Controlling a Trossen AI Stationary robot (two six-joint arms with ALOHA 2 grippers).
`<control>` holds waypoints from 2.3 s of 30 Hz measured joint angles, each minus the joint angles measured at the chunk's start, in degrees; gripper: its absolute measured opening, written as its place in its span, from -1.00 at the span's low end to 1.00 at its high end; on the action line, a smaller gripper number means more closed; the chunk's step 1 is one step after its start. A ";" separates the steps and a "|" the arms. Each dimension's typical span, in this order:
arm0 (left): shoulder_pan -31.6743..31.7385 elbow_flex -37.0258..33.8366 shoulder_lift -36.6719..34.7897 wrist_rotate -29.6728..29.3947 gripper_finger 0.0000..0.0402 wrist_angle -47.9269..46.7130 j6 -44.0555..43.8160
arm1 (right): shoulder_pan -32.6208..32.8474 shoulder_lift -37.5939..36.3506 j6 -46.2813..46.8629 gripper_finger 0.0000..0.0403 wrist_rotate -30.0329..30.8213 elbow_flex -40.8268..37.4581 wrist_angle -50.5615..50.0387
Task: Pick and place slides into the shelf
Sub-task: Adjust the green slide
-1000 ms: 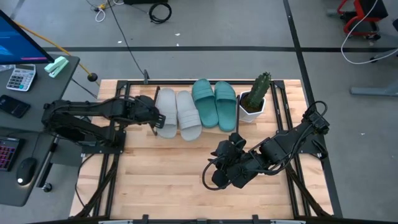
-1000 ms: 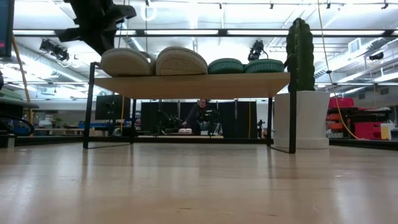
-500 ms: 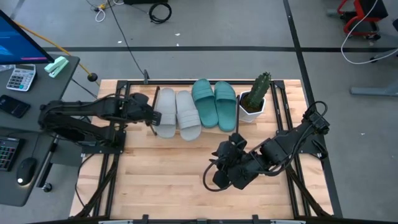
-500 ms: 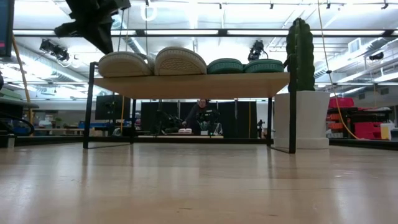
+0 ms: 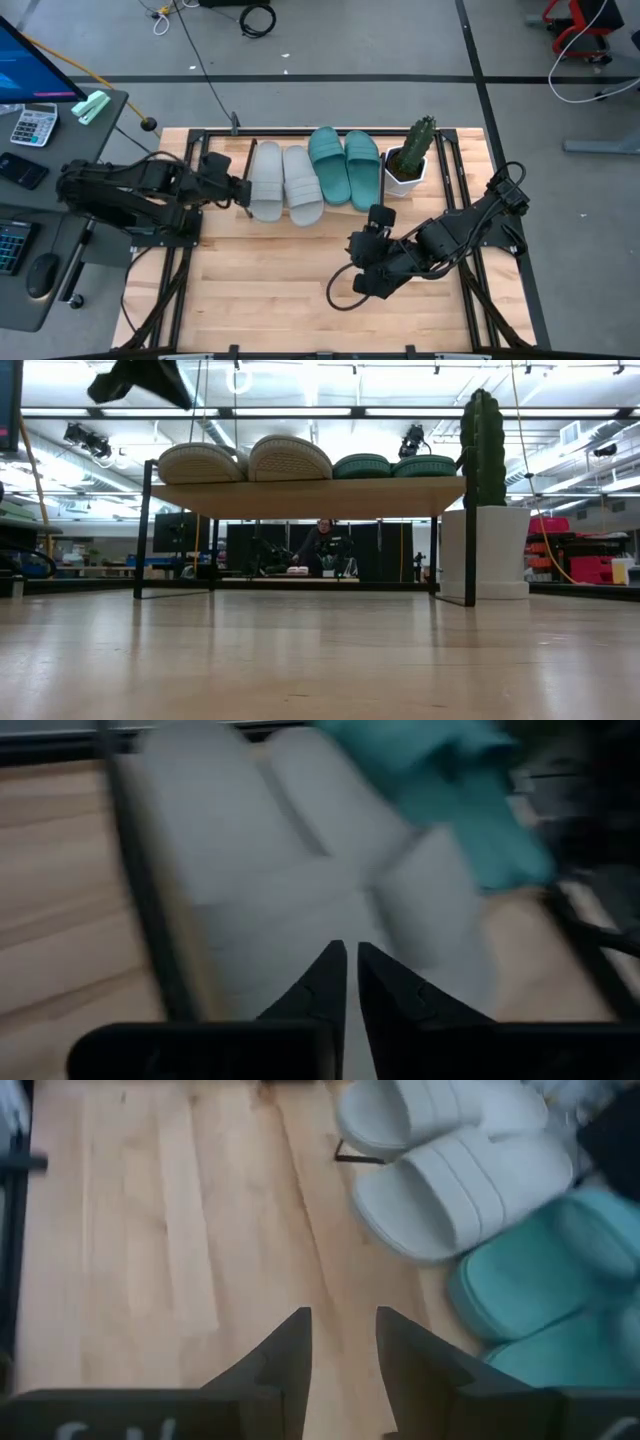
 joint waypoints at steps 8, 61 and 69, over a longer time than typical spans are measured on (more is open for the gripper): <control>-13.25 0.00 0.04 -0.15 -0.70 13.99 3.09 | -2.70 0.00 -11.44 -0.33 -4.96 0.00 -0.24; -34.87 0.00 0.08 -11.20 -0.49 34.72 15.45 | -20.37 0.16 -50.88 -0.21 -1.34 -23.06 19.70; -34.85 0.00 0.08 -11.20 -0.49 34.72 15.27 | -21.00 0.31 -49.95 -0.57 -3.42 -26.32 22.36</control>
